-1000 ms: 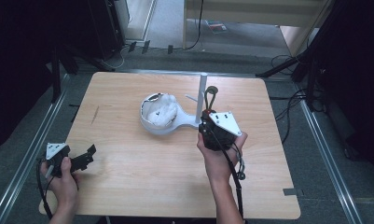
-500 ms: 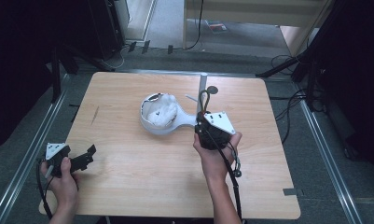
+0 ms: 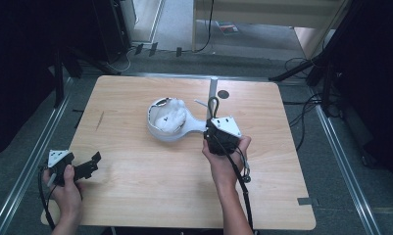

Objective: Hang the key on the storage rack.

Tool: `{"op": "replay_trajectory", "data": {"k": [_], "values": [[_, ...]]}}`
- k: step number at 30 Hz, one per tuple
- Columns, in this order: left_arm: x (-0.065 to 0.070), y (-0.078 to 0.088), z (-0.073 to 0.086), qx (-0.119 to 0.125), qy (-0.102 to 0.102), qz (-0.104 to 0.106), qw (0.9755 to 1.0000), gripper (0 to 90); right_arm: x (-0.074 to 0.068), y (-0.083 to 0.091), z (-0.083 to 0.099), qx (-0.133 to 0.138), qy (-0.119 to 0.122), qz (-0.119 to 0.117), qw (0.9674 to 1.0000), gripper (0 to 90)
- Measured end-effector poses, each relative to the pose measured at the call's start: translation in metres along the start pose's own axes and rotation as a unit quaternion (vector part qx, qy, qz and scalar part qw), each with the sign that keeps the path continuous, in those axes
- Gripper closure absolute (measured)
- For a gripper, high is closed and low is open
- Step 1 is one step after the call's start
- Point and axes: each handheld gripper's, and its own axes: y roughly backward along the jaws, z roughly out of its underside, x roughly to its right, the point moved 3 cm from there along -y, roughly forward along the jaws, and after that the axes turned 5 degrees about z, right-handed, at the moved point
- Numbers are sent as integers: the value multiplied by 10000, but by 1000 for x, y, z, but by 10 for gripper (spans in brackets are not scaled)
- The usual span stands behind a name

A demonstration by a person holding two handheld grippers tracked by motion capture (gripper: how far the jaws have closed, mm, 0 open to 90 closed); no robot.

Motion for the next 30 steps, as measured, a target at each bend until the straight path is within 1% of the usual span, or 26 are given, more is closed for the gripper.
{"op": "replay_trajectory", "data": {"k": [3,5,8,13,15,20,25,28,30], "values": [[0,0,0,-1,1,8,10000,0,1,-3,1,-1,-33,81,10000,675],[0,0,0,-1,8,11,10000,0,2,-5,1,-18,-66,28,10000,674],[0,0,0,4,7,14,10000,0,2,-9,1,-27,-52,51,10000,673],[0,0,0,5,15,14,10000,0,2,-16,1,-78,-121,29,9999,670],[0,0,0,5,13,12,10000,0,1,-19,1,-125,-160,-34,9998,670],[0,0,0,-3,5,18,10000,0,1,-24,-2,-99,-94,33,9999,666],[0,0,0,-9,-2,25,10000,0,0,-31,-4,-107,-54,-6,9999,668],[0,0,0,8,24,33,10000,0,-1,-30,-4,-117,-99,-32,9999,638],[0,0,0,-6,5,34,10000,0,-1,-30,-3,-112,-95,-46,9999,615]]}}
